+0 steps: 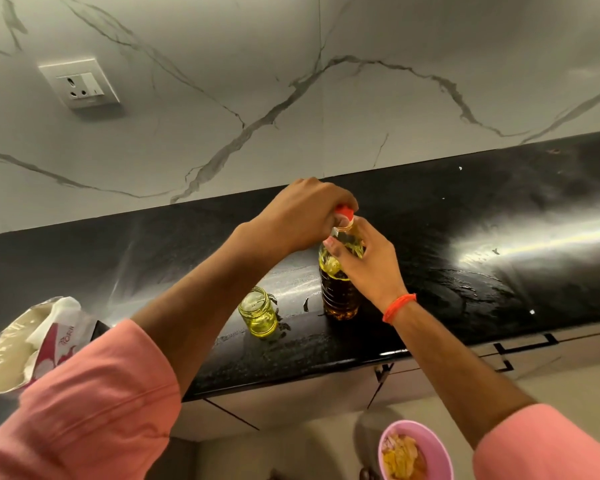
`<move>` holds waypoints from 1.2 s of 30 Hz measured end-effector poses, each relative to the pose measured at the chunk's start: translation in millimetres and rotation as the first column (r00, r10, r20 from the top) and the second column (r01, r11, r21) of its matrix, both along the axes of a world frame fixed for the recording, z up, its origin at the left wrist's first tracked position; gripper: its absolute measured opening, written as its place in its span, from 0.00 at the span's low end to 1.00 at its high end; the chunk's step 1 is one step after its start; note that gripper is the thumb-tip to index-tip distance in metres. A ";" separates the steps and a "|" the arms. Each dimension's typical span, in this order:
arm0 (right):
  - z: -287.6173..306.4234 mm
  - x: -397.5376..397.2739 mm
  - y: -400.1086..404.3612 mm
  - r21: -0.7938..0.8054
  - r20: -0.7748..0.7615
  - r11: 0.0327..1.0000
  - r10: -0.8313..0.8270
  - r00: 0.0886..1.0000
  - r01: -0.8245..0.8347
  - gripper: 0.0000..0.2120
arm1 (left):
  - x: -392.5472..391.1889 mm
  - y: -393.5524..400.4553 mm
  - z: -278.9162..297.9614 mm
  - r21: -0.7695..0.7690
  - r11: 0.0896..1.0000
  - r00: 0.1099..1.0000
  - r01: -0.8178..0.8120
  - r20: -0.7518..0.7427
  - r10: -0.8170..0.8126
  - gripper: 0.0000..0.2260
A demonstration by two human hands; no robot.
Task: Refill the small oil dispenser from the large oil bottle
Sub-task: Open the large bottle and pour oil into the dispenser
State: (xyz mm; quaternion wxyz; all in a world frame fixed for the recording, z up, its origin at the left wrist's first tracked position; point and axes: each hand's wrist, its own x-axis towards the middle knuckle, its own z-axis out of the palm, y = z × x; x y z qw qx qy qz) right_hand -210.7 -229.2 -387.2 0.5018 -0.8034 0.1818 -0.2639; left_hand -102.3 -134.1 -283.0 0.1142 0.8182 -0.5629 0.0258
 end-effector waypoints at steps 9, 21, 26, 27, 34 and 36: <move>-1.6 -1.2 -2.5 0.028 0.010 1.000 0.009 1.000 -0.010 0.17 | -0.9 -11.0 4.8 0.038 0.999 0.990 0.015 0.142 -0.020 0.09; -3.6 -1.2 -5.4 -0.003 0.018 1.000 0.005 1.000 -0.005 0.15 | -7.7 -15.4 11.4 0.169 0.985 0.928 0.029 0.362 -0.089 0.11; -2.4 -0.9 -4.2 -0.012 0.014 1.000 0.013 1.000 -0.013 0.15 | -1.6 -6.0 4.9 0.304 0.946 0.814 0.109 0.519 -0.261 0.15; -2.6 -0.5 -3.1 -0.015 0.013 1.000 0.011 1.000 -0.011 0.15 | -0.3 -5.3 4.9 0.307 0.945 0.812 0.113 0.519 -0.266 0.16; -4.0 -0.1 -2.4 -0.035 0.011 0.999 -0.004 1.000 0.005 0.16 | 1.1 -11.8 10.4 0.359 0.930 0.763 0.079 0.579 -0.289 0.17; -4.8 0.0 -2.5 -0.032 0.012 0.999 -0.008 1.000 0.009 0.17 | -1.7 -13.6 11.2 0.372 0.927 0.786 0.039 0.561 -0.259 0.17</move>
